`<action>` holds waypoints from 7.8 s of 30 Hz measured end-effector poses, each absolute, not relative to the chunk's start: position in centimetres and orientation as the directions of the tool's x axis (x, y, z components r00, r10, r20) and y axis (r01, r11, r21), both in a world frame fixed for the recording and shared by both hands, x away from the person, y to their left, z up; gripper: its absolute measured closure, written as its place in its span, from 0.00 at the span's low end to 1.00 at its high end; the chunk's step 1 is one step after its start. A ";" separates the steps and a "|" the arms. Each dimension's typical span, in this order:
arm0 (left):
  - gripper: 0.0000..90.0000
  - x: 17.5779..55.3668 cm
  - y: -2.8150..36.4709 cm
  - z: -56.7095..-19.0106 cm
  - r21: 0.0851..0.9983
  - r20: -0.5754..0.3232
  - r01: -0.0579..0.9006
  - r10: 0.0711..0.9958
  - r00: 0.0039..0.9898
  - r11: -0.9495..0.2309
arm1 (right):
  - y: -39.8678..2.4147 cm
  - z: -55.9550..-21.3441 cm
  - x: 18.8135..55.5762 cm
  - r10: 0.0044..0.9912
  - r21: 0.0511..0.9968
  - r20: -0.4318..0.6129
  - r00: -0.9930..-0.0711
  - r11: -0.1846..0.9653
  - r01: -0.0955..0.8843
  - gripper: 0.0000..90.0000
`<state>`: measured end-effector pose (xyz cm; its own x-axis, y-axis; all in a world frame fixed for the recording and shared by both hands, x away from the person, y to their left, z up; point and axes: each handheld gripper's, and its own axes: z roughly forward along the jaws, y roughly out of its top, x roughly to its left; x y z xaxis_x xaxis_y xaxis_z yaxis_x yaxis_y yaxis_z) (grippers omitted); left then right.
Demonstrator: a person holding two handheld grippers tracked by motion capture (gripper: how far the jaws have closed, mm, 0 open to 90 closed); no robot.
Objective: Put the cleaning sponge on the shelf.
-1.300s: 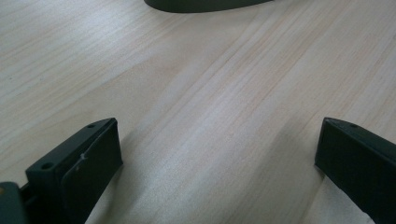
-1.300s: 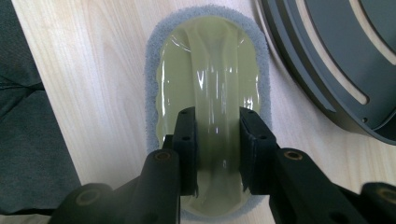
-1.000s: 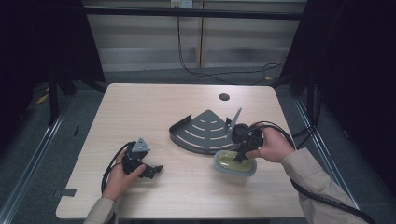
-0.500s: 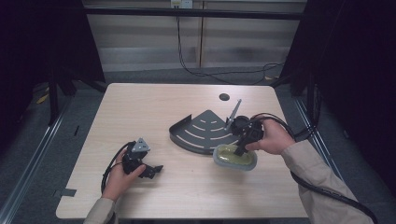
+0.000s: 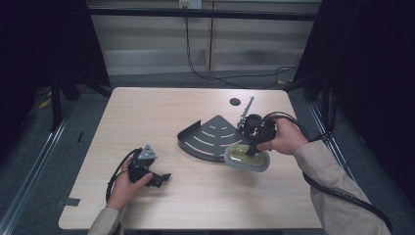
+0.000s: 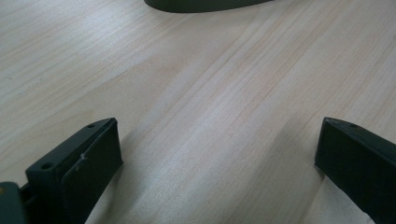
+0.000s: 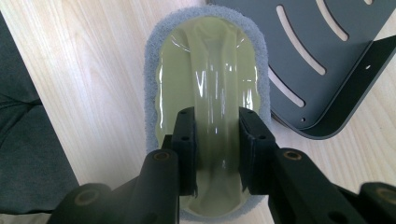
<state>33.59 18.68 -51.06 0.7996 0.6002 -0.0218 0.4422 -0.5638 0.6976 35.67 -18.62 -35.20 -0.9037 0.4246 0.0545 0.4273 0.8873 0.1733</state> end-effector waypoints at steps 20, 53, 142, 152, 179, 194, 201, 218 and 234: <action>0.00 33.6 18.7 -51.1 0.698 -0.022 0.443 0.601 0.799 -0.563 | -18.9 -34.4 38.1 0.475 0.168 0.049 -0.879 0.863 0.476 0.79; 0.00 33.6 18.7 -51.1 0.697 -0.019 0.439 0.598 0.802 -0.567 | -18.5 -34.2 41.7 0.575 0.204 0.037 -0.817 0.796 0.570 0.79; 0.00 33.6 18.7 -51.1 0.698 -0.021 0.441 0.600 0.800 -0.564 | -18.6 -39.4 45.1 0.799 0.233 0.071 -0.598 0.569 0.788 0.79; 0.00 33.6 18.7 -51.1 0.698 -0.021 0.441 0.600 0.799 -0.563 | -18.2 -40.2 45.3 0.793 0.219 0.067 -0.605 0.580 0.785 0.79; 0.00 33.6 18.7 -51.1 0.699 -0.022 0.441 0.600 0.800 -0.563 | -18.6 -42.0 45.5 0.804 0.209 0.067 -0.591 0.568 0.796 0.79; 0.00 33.6 18.7 -51.1 0.697 -0.021 0.442 0.600 0.800 -0.564 | -19.0 -42.3 45.5 0.805 0.212 0.057 -0.590 0.568 0.795 0.79; 0.00 33.6 18.7 -51.1 0.698 -0.021 0.441 0.600 0.800 -0.564 | -19.0 -42.6 45.5 0.808 0.215 0.060 -0.586 0.563 0.798 0.79; 0.00 33.6 18.7 -51.1 0.698 -0.021 0.441 0.600 0.800 -0.564 | -18.4 -42.9 45.6 0.806 0.219 0.053 -0.590 0.567 0.794 0.79; 0.00 33.6 18.7 -51.1 0.699 -0.021 0.441 0.599 0.800 -0.564 | -17.6 -43.2 45.5 0.801 0.203 0.040 -0.598 0.579 0.790 0.78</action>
<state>33.61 18.67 -51.07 0.8001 0.5995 -0.0209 0.4405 -0.5637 0.6987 45.54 -17.65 -43.15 -0.5977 0.8007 0.0400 0.7895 0.5793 0.2027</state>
